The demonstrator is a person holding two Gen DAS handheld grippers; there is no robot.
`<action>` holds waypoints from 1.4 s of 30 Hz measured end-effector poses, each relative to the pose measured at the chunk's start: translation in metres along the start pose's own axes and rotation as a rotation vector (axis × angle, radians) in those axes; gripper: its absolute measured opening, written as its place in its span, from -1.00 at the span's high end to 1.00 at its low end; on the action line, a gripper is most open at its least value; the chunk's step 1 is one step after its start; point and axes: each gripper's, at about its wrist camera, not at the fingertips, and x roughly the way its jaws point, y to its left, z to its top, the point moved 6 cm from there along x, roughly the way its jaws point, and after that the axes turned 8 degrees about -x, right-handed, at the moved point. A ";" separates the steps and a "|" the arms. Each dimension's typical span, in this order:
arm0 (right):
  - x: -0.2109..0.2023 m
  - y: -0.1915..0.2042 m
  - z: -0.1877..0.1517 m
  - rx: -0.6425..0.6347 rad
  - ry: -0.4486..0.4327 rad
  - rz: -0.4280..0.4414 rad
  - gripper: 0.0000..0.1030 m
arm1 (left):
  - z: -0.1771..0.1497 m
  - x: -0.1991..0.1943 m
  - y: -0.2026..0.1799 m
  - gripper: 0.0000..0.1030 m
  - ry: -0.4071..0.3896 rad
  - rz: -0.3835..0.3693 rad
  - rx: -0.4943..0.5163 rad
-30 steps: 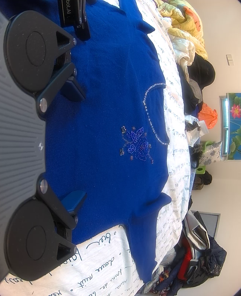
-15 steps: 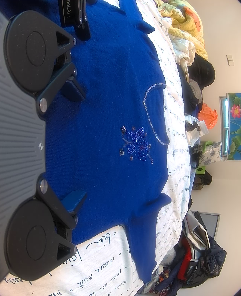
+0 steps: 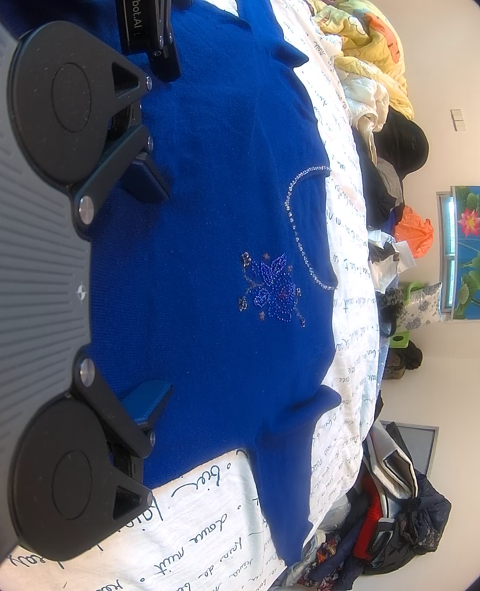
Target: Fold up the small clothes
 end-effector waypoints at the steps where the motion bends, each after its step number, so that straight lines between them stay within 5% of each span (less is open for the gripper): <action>1: 0.000 0.000 0.000 0.000 0.000 0.000 -1.00 | 0.000 0.000 0.000 -1.00 0.000 0.000 0.000; 24: 0.001 0.000 0.001 0.000 0.000 0.000 -1.00 | 0.000 0.000 0.000 -1.00 0.000 0.000 0.000; 27: -0.004 -0.008 0.007 0.050 0.025 0.089 -1.00 | 0.000 0.000 0.000 -1.00 0.000 -0.001 0.000; 30: -0.028 -0.064 0.038 0.364 -0.116 0.375 -1.00 | 0.000 0.000 0.001 -1.00 0.000 -0.002 -0.001; 31: -0.032 -0.086 0.047 0.428 -0.170 0.399 -1.00 | 0.000 0.000 0.001 -1.00 0.000 -0.002 0.000; 33: -0.030 -0.162 0.064 0.575 -0.283 0.366 -1.00 | 0.000 0.000 0.001 -1.00 0.000 -0.002 -0.001; 35: -0.011 -0.253 0.068 0.756 -0.328 0.243 -1.00 | 0.000 0.000 0.001 -1.00 0.000 -0.003 -0.001; 39: 0.044 -0.390 0.061 1.080 -0.310 0.171 -1.00 | 0.001 0.001 0.001 -1.00 0.000 -0.001 -0.002; 42: 0.091 -0.445 0.059 1.169 -0.262 0.131 -1.00 | 0.001 0.001 0.001 -1.00 0.000 -0.002 -0.001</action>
